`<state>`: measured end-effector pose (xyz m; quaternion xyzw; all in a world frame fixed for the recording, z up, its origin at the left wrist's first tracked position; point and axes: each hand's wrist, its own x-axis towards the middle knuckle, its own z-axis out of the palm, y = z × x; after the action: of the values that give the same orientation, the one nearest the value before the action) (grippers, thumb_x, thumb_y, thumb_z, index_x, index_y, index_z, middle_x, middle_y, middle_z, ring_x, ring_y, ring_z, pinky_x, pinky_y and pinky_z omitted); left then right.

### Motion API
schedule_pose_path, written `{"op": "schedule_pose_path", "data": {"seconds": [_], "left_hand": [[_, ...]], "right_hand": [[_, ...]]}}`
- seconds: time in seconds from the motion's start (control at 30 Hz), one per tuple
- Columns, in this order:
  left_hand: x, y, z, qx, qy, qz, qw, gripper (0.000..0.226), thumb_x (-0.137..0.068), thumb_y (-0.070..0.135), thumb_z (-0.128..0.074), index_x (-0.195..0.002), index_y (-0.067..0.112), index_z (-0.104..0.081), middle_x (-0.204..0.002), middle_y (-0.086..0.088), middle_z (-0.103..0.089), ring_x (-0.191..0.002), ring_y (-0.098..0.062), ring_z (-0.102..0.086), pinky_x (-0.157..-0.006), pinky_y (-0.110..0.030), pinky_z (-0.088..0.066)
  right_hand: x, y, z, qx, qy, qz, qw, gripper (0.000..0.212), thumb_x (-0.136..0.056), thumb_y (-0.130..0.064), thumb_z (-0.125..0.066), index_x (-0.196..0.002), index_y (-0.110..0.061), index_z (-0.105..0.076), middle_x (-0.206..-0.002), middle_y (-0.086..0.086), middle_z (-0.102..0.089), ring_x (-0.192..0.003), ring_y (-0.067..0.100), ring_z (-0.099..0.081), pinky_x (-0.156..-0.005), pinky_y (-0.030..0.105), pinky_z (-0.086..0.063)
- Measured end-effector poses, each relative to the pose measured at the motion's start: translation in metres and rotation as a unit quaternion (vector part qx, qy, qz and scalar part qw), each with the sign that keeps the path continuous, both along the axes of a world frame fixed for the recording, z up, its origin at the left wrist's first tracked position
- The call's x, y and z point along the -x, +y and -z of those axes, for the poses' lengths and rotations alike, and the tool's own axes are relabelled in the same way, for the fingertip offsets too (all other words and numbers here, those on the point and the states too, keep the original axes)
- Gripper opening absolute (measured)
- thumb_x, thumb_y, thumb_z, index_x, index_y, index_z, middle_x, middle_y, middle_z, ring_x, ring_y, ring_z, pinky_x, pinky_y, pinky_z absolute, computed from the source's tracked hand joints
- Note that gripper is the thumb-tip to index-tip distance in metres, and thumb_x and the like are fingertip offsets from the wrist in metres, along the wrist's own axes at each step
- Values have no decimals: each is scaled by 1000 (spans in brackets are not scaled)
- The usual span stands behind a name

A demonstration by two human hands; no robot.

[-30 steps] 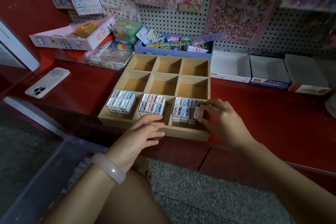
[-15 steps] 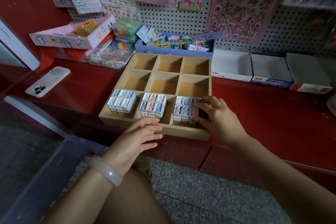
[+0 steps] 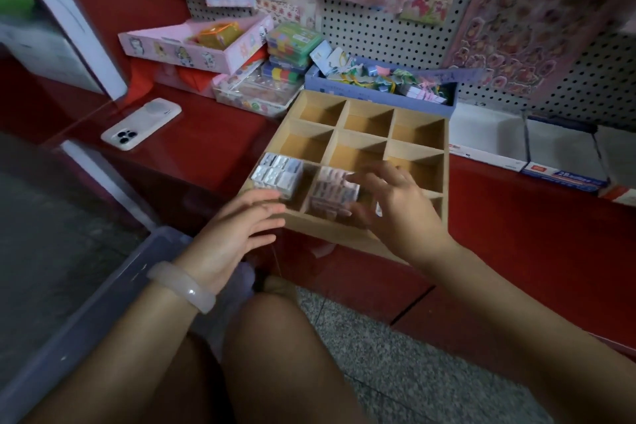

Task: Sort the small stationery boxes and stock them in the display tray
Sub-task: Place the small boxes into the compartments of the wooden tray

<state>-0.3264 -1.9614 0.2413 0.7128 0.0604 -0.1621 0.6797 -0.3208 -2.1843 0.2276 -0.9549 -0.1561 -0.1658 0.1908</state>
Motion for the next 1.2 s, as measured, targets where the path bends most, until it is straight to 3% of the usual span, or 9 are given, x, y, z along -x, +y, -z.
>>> {"op": "schedule_pose_path", "data": {"seconds": [0.17, 0.3, 0.43, 0.57, 0.67, 0.8, 0.9, 1.13, 1.2], "left_hand": [[-12, 82, 20, -23, 3, -83, 996, 27, -99, 11, -41, -103, 30, -59, -111, 4, -63, -104, -9, -58, -91, -31, -42], [-16, 153, 72, -27, 35, -151, 987, 12, -88, 23, -59, -98, 30, -58, -104, 0, -60, -88, -9, -56, -71, -25, -42], [-12, 202, 159, -59, 122, -210, 968, 17, -96, 11, -50, -110, 19, -54, -103, -4, -56, -91, -12, -53, -64, -20, -39], [-3, 223, 259, -95, 197, -177, 960, 26, -92, -1, -53, -116, 7, -47, -93, -3, -54, -59, 10, -56, -58, -6, -41], [3, 226, 330, -158, 218, -101, 958, 53, -84, 16, -60, -131, -2, -43, -102, 1, -52, -79, 6, -54, -77, -13, -40], [6, 215, 406, -262, 195, 30, 945, 64, -84, 31, -51, -138, 0, -38, -140, -16, -43, -128, -25, -45, -100, -22, -31], [4, 206, 456, -328, 170, 101, 924, 58, -89, 12, -55, -143, 10, -35, -145, -15, -38, -130, -28, -42, -104, -27, -33], [-12, 178, 499, -435, 111, 174, 876, 57, -93, 39, -24, -142, 14, -42, -148, -14, -35, -134, -32, -36, -106, -39, -35], [-16, 175, 503, -442, 125, 186, 868, 50, -98, 33, -36, -143, 15, -38, -149, -13, -34, -136, -30, -33, -109, -39, -31]], "right_hand": [[-26, 107, 12, -119, 135, -206, 962, 44, -82, -30, -61, -120, -7, -62, -112, 11, -61, -104, 21, -59, -92, 17, -38], [-51, 182, 64, -111, 250, -290, 917, 44, -83, -18, -69, -124, -8, -58, -119, 11, -60, -108, 14, -53, -88, 2, -31], [-74, 227, 140, -74, 361, -290, 883, 47, -84, -13, -69, -129, -11, -54, -123, 12, -56, -109, 14, -51, -79, 0, -26], [-86, 252, 207, 6, 428, -308, 849, 51, -85, -17, -67, -132, -12, -50, -131, 8, -50, -121, 15, -46, -91, 5, -25], [-91, 267, 246, 20, 444, -314, 839, 56, -83, -38, -62, -131, -12, -51, -128, 9, -52, -118, 14, -48, -97, 13, -30], [-100, 280, 272, 98, 493, -310, 807, 53, -91, -28, -57, -140, -20, -40, -141, 3, -40, -129, 21, -37, -106, 31, -32], [-104, 287, 287, 53, 499, -295, 813, 48, -88, -20, -62, -134, -23, -48, -134, -1, -47, -122, 17, -46, -101, 25, -35], [-106, 289, 319, 40, 507, -266, 819, 51, -90, -24, -59, -138, -25, -43, -139, -9, -42, -125, 12, -43, -102, 27, -36], [-106, 288, 322, 24, 515, -260, 817, 48, -90, -24, -58, -136, -23, -46, -137, -6, -44, -124, 13, -45, -102, 32, -37]]}}
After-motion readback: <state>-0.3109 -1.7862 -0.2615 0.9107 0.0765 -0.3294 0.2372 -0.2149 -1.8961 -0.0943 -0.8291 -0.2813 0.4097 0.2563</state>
